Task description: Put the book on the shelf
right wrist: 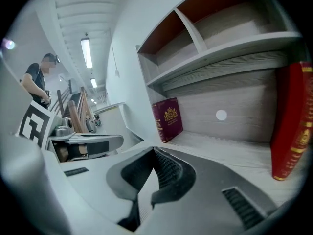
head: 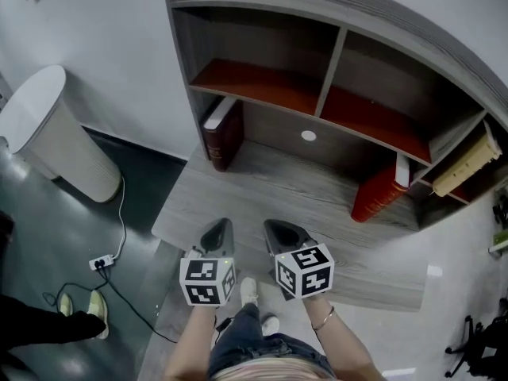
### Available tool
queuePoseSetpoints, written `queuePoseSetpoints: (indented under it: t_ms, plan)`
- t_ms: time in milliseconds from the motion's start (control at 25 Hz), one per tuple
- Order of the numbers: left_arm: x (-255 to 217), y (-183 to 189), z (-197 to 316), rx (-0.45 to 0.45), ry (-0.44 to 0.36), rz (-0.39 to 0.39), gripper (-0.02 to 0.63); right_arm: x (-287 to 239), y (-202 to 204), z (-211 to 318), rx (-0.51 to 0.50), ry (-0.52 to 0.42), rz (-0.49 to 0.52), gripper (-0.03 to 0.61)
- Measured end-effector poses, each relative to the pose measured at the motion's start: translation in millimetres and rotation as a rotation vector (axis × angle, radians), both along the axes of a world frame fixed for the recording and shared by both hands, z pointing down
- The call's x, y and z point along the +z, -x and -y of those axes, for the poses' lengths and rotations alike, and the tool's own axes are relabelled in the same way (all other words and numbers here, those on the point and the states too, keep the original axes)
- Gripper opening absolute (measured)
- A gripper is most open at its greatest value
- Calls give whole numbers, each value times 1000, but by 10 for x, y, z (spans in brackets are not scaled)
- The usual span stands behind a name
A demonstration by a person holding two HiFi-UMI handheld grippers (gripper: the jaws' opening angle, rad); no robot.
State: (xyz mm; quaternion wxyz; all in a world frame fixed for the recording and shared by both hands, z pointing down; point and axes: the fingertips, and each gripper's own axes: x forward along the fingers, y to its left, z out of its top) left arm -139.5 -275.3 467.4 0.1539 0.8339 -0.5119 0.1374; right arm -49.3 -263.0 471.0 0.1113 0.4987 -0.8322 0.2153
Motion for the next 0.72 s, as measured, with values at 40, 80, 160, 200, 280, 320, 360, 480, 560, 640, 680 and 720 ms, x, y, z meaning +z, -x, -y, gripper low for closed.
queuePoseSetpoints:
  t_ms: [40, 80, 160, 200, 280, 320, 360, 480, 560, 640, 680, 720]
  plan:
    - [-28, -22, -60, 4, 0, -1, 11, -14, -10, -61, 0, -7, 0, 8]
    - [-53, -40, -119, 6, 2, 1, 11, -30, -18, -120, 1, -13, 1, 9]
    - [-97, -73, -231, 11, 4, 3, 11, -67, -39, -232, 3, -27, 3, 8]
    - [-122, -93, -284, 16, 2, -1, 11, -85, -55, -285, 5, -34, 2, 8]
    - [-175, -143, -389, 32, -5, -12, 11, -118, -96, -392, 12, -47, 2, 8]
    - [-197, -170, -441, 41, -9, -16, 11, -131, -118, -445, 18, -51, 3, 9]
    - [-217, -196, -491, 49, -11, -18, 11, -139, -142, -500, 24, -54, 4, 8]
    - [-265, -274, -635, 66, -20, -18, 11, -152, -215, -670, 41, -58, 3, 8]
    - [-294, -336, -725, 82, -27, -11, 11, -161, -266, -784, 51, -62, -1, 8]
    - [-318, -418, -813, 101, -33, -7, 11, -172, -334, -895, 65, -66, -5, 8]
    - [-324, -464, -861, 110, -34, -7, 11, -175, -376, -952, 73, -68, -4, 8]
    - [-328, -510, -913, 118, -34, -8, 11, -178, -420, -1009, 82, -69, -1, 8]
